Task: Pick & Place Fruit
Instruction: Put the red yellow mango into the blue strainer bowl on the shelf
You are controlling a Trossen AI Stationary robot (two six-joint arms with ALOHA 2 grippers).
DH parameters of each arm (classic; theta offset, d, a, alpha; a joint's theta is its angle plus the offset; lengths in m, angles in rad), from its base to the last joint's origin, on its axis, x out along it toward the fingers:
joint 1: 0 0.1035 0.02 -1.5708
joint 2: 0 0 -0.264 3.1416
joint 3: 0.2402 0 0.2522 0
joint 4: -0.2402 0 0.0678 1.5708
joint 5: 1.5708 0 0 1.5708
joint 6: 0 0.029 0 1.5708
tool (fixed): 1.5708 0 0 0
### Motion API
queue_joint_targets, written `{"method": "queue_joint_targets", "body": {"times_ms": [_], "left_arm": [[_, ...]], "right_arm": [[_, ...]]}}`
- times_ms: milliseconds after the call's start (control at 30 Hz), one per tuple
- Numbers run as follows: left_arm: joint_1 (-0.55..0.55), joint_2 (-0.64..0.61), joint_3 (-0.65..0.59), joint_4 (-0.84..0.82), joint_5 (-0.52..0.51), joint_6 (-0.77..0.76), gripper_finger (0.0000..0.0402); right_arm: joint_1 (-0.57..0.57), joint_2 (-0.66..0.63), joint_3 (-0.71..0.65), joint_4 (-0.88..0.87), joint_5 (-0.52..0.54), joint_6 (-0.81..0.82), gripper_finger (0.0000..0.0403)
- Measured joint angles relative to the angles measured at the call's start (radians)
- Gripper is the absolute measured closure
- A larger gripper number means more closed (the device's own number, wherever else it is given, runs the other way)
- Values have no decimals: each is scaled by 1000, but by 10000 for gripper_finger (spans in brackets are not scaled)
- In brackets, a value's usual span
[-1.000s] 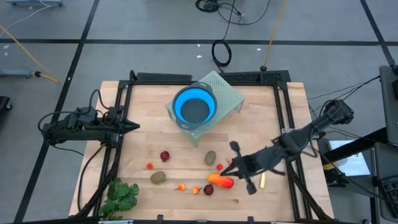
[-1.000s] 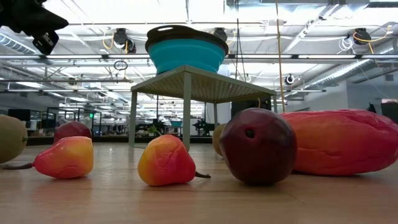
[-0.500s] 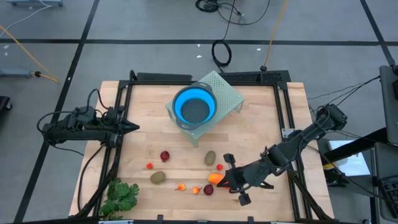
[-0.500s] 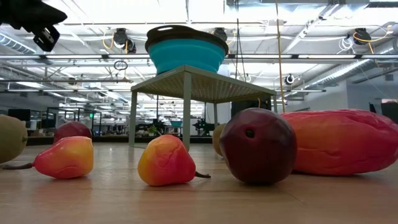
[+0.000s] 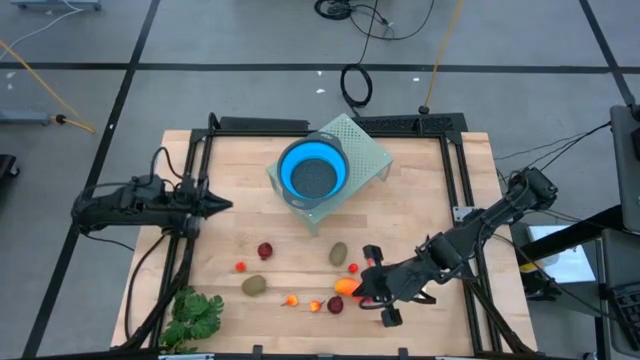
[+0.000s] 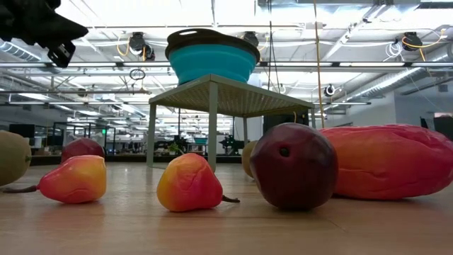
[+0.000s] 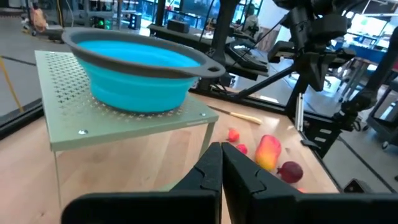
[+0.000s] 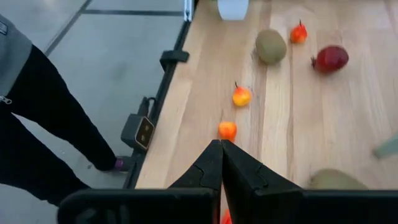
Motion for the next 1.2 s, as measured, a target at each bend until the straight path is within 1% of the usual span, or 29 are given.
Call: {"method": "queue_joint_targets", "body": {"times_ms": [133, 267, 367, 467, 700, 833, 967, 1067, 1200], "left_arm": [[0, 0, -35, 25, 0, -13, 393], [0, 0, -60, 29, 9, -19, 400], [0, 0, -75, 55, 9, -19, 395], [0, 0, -78, 72, 15, -12, 391], [0, -3, -78, 76, 69, 14, 399], [-1, -17, -78, 81, 69, 25, 393], [-22, -18, -85, 68, 68, 25, 399], [-52, -17, -119, 104, 58, 22, 397], [-95, -18, -190, 205, 27, -1, 397]], "right_arm": [[-7, 0, 0, -13, 2, 15, 403], [-9, 0, 0, -15, 2, 17, 403], [-12, 0, 0, -43, 0, 55, 403], [-19, 0, -1, -64, 0, 100, 403], [-20, 0, -1, -62, 0, 101, 403], [-27, 0, -1, -62, 0, 101, 403], [-33, 0, -1, -58, -1, 101, 403], [-39, 0, -1, -59, -1, 101, 403], [-47, 0, -1, -59, -4, 101, 403]]}}
